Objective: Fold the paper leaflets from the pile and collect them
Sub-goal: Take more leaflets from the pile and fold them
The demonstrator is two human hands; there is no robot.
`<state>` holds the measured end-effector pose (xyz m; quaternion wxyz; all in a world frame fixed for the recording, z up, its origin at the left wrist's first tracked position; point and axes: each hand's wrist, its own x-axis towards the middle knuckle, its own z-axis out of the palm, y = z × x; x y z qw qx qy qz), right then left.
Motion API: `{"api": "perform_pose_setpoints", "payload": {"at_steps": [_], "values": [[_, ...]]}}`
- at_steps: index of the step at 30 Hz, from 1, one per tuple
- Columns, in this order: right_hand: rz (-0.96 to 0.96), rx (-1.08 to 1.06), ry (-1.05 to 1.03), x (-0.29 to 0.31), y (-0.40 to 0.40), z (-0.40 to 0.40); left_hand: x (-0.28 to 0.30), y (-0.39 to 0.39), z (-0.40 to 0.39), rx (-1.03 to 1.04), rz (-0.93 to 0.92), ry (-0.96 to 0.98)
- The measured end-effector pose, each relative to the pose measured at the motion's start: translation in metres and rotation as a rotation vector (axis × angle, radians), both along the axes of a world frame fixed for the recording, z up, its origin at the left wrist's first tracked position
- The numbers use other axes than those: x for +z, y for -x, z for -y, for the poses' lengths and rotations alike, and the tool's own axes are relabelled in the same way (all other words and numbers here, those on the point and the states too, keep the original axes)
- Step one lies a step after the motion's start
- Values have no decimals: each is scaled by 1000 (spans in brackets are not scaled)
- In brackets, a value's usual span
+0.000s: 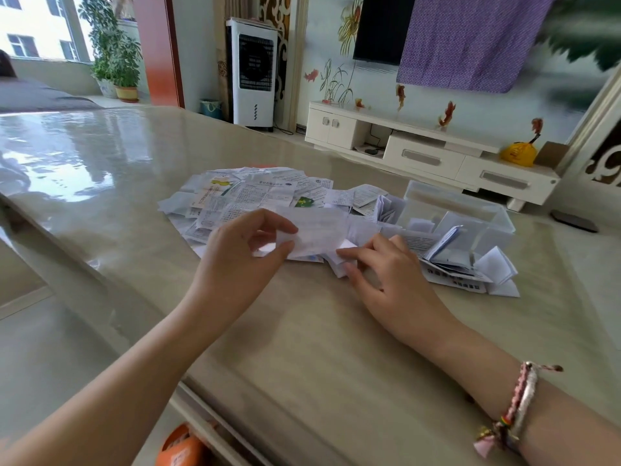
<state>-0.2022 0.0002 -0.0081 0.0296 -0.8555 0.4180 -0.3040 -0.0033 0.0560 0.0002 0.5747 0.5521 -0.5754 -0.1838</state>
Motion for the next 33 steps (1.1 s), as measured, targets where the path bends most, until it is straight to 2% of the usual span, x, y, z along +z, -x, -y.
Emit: {"api": "perform_pose_setpoints", "payload": {"at_steps": [2,4,9,13,16,19,22,24,28,33], "values": [[61,25,-48,2,3,-2,-1,7,-1,-94,-83,-27],[121,27,-196,5,7,-3,-2,13,-2,-163,-142,-59],[415,27,-510,13,19,0,-1,17,-6,-263,-257,-190],[402,52,-512,18,24,0,3,16,-12,-333,-332,-243],[384,52,-489,20,26,-2,2,17,-15,-353,-316,-292],[332,35,-520,20,27,0,-2,16,-14,-257,-141,-300],[194,-14,-548,18,29,1,-9,15,-12,-71,272,-184],[92,-55,-509,17,30,-1,-13,13,-11,-39,470,-107],[-51,-84,-347,17,28,-1,-17,13,-12,-105,642,-74],[-30,105,-223,18,31,-6,-15,14,-13,-160,741,-178]]}}
